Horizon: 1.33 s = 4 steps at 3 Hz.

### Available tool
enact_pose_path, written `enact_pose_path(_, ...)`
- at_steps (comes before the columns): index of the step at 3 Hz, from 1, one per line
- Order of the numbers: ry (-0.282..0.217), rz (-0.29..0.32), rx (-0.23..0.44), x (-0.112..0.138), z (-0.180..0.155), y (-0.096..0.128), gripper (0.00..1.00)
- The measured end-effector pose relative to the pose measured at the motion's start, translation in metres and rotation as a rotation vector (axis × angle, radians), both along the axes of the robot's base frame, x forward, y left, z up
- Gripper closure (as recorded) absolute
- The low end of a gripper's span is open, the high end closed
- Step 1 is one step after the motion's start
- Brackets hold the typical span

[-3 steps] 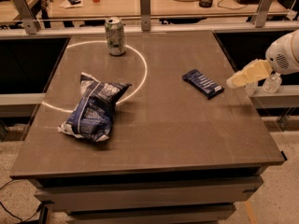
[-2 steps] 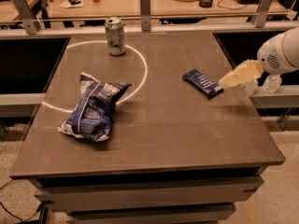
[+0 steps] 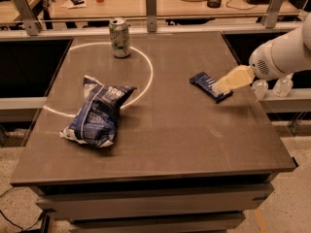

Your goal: Pick rxbar blueberry

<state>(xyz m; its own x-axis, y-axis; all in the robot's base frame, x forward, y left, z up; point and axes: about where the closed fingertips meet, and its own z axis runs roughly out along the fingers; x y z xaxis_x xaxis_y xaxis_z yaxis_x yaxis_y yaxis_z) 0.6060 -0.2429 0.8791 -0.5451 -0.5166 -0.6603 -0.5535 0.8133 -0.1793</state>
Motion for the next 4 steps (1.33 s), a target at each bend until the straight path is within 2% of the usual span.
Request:
enact_pose_path(2, 0.039, -0.018, 0.000, 0.012, -0.018, 0.022, 0.00)
enact_pose_path(4, 0.077, -0.018, 0.001, 0.009, -0.037, 0.041, 0.00)
